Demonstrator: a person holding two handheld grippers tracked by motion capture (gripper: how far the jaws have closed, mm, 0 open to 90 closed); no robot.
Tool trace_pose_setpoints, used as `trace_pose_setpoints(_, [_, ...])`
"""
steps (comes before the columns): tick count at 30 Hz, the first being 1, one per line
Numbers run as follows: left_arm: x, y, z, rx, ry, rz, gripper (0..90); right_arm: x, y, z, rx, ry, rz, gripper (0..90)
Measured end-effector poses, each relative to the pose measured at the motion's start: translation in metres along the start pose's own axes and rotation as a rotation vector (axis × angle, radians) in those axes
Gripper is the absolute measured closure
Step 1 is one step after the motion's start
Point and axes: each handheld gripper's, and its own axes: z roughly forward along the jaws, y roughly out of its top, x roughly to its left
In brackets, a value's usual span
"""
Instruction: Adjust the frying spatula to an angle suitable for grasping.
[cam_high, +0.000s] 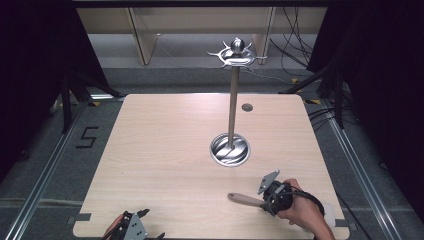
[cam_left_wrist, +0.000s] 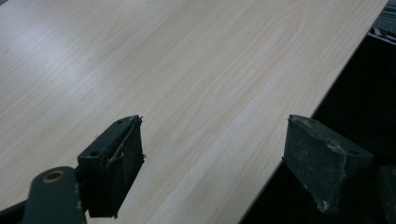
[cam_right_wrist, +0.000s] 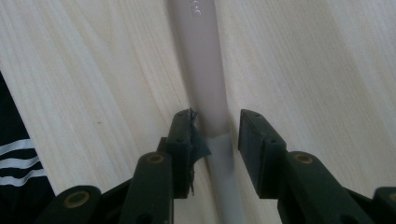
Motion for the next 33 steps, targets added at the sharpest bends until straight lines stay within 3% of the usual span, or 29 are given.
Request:
trace_pose_setpoints(9, [0.000, 0.000, 0.001, -0.005, -0.012, -0.013, 19.0, -0.004, 0.005, 0.001, 0.057, 0.047, -0.023, 70.7])
trace_pose_setpoints(10, [0.002, 0.000, 0.001, -0.003, -0.007, 0.024, 19.0, -0.004, 0.005, 0.001, 0.057, 0.047, -0.023, 70.7])
trace_pose_setpoints(11, [0.002, 0.000, 0.001, -0.002, -0.004, 0.027, 19.0, -0.004, 0.005, 0.001, 0.057, 0.048, -0.021, 71.0])
trace_pose_setpoints(15, [-0.001, 0.000, 0.001, -0.004, -0.017, -0.016, 19.0, -0.004, 0.005, 0.003, 0.063, 0.051, -0.018, 72.0])
trace_pose_setpoints(17, [0.000, 0.000, 0.001, 0.006, 0.000, 0.007, 19.0, -0.004, 0.006, 0.003, 0.092, 0.056, -0.011, 72.1])
trace_pose_setpoints(18, [0.000, 0.000, 0.001, 0.006, -0.002, 0.008, 19.0, -0.004, 0.006, 0.003, 0.081, 0.050, -0.011, 72.1])
trace_pose_setpoints(20, [-0.001, 0.000, 0.001, -0.005, -0.018, -0.015, 19.0, -0.005, 0.008, 0.004, 0.094, 0.068, -0.033, 72.3])
trace_pose_setpoints(22, [-0.001, 0.000, 0.001, -0.004, -0.016, -0.013, 19.0, -0.004, 0.009, 0.004, 0.098, 0.056, -0.017, 72.4])
trace_pose_setpoints(24, [0.002, 0.000, 0.001, -0.005, -0.005, 0.025, 19.0, -0.004, 0.010, 0.005, 0.098, 0.054, -0.042, 72.5])
trace_pose_setpoints(26, [0.002, 0.000, 0.001, -0.008, -0.006, 0.020, 19.0, -0.004, 0.011, 0.004, 0.122, 0.057, -0.027, 72.7])
trace_pose_setpoints(27, [-0.001, 0.000, 0.001, -0.004, -0.014, -0.015, 19.0, -0.002, 0.012, 0.004, 0.125, 0.048, -0.030, 73.0])
trace_pose_setpoints(29, [0.001, 0.000, 0.001, -0.014, -0.014, 0.008, 19.0, -0.003, 0.013, 0.005, 0.121, 0.051, -0.051, 73.3])
trace_pose_setpoints(33, [0.001, 0.000, 0.001, -0.013, -0.014, 0.008, 19.0, -0.001, 0.015, 0.005, 0.139, 0.034, -0.052, 73.8])
